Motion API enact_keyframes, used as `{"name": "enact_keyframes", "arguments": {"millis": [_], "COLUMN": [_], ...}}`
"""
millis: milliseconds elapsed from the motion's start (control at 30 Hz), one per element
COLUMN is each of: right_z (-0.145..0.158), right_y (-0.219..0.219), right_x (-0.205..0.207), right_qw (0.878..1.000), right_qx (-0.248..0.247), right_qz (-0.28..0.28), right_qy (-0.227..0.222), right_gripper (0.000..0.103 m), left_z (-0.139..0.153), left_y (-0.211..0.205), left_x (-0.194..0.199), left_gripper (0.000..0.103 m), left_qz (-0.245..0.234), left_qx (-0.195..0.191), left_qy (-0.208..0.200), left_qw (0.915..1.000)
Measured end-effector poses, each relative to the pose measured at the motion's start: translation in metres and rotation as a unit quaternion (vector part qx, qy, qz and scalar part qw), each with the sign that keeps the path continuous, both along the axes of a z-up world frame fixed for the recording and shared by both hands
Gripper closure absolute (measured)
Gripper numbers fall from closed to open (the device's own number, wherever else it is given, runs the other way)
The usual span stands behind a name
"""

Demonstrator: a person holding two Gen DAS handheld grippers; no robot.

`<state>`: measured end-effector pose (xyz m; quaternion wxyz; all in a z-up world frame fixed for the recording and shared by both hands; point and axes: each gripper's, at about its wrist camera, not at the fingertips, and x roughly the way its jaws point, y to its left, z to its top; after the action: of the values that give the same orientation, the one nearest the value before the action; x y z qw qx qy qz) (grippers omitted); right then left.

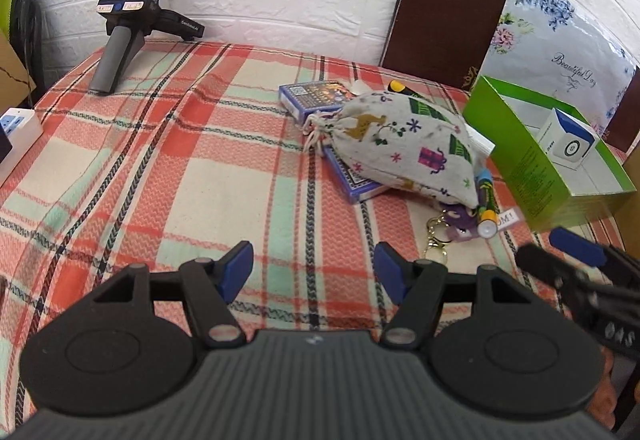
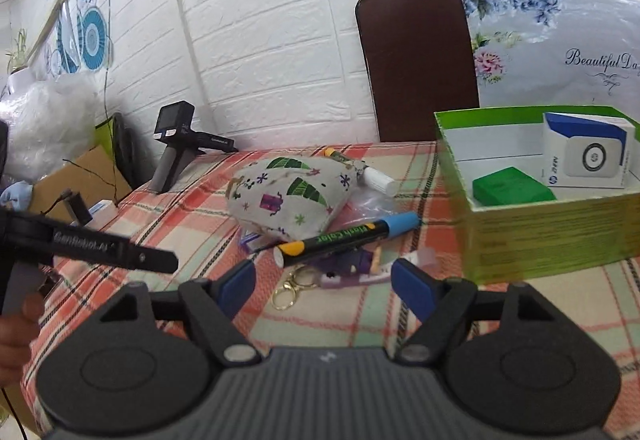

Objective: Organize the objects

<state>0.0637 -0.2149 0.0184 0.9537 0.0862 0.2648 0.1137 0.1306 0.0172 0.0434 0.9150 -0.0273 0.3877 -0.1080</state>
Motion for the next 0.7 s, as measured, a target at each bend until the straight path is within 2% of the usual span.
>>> {"name": "enact_keyframes", "arguments": {"millis": [167,200,267,333,533,600,700], "right_z": [0.002,-0.002,-0.013,-0.023,-0.024,-0.020,-0.018], "right_y": [0.002,0.004,0.002,-0.005,-0.034,-0.032,-0.030], "right_x": [0.045,0.054,0.060,0.047,-0.020,-0.028,-0.027], "right_qw": [0.999,0.998,0.997,0.995,0.994,0.995,0.996], "right_qx": [0.029,0.026,0.022,0.023,0.022,0.003,0.004], "right_qz": [-0.031,-0.033,-0.029,-0.036,-0.072,-0.072,-0.065], "right_qy": [0.026,0.040,0.073,0.091,0.078,0.065,0.060], "right_gripper": [0.034,0.044,0.058,0.067,0.066,0.066,0.066], "left_z": [-0.007,-0.007,-0.007,-0.005,0.002,0.000,-0.002], "left_y": [0.007,0.007,0.007,0.003,-0.042,-0.065,-0.098], "left_x": [0.007,0.008,0.008,0.006,0.004,0.005,0.003], "left_gripper": [0.035,0.035,0.035,0.035,0.035,0.035,0.035], "left_qz": [0.004,0.002,-0.004,-0.016,-0.074,-0.100,-0.128], "left_qx": [-0.012,-0.013,-0.014,-0.018,-0.012,-0.016,-0.009], "left_qy": [0.011,0.012,0.012,0.009,0.005,0.020,0.035], "left_qw": [0.9998,0.9998,0.9998,0.9997,0.9972,0.9947,0.9911]}}
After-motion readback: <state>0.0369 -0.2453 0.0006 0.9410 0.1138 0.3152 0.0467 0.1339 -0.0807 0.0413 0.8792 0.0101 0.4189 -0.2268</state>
